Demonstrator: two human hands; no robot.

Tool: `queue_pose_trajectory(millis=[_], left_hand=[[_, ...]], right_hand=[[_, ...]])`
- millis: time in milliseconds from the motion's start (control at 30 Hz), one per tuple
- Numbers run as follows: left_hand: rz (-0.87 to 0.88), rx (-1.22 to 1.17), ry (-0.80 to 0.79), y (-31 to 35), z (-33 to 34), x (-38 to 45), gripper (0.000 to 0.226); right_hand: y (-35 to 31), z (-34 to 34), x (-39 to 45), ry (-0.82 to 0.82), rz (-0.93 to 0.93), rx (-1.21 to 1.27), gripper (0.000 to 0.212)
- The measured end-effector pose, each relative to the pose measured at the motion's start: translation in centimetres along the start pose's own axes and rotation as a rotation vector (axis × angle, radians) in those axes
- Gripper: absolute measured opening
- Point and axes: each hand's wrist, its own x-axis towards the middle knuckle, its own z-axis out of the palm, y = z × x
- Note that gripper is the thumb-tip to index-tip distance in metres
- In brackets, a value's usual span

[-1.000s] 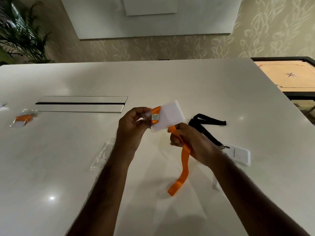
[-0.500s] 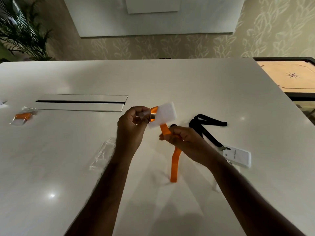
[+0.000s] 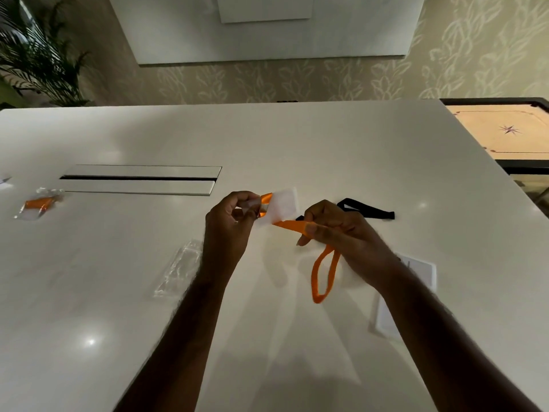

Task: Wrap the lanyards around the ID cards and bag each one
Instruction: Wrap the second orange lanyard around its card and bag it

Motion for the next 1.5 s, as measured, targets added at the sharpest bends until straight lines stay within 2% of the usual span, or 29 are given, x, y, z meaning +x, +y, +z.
queue_pose_trajectory(millis=[267, 367, 667, 800, 967, 1100, 1200, 1267, 1400, 1500], left_hand=[[-0.074, -0.003, 0.011, -1.2, 0.0, 0.1, 0.026], [-0.081, -0.009, 0.036, -1.4, 0.0, 0.1, 0.019], [-0.066, 0.041, 0.103, -1.9, -1.3, 0.6, 0.017], [-0.087, 0.058, 0.139, -2.1, -2.1, 1.2, 0.017], [-0.087, 0.095, 0.175, -2.5, -3.1, 2.1, 0.015], [-0.093, 0.133, 0.185, -2.3, -3.6, 2.8, 0.020], [-0.085, 0.137, 0.184, -2.2, -3.6, 3.3, 0.020], [-0.072, 0.145, 0.188, -2.3, -3.6, 3.6, 0.018], [-0.058, 0.151, 0.192, -2.4, -3.6, 4.0, 0.018], [-0.062, 0.155, 0.191, -2.6, -3.7, 4.2, 0.019]], right_hand=[[-1.7, -1.2, -0.8, -0.004, -0.084, 0.009, 0.022], [-2.0, -1.6, -1.0, -0.014, -0.116, 0.009, 0.021], [0.6, -2.6, -0.9, 0.185, -0.071, 0.015, 0.024], [1.6, -3.1, -1.2, 0.181, -0.054, 0.099, 0.016], [2.8, -3.5, -1.7, 0.096, 0.069, 0.188, 0.012], [3.3, -3.9, -2.1, -0.097, 0.169, -0.069, 0.012], [2.9, -3.8, -2.3, -0.221, 0.279, -0.113, 0.019], [2.7, -3.5, -2.5, -0.305, 0.336, -0.129, 0.013], [2.7, -3.0, -2.7, -0.470, 0.350, -0.144, 0.018], [2.7, -3.0, -2.9, -0.491, 0.325, -0.121, 0.014]])
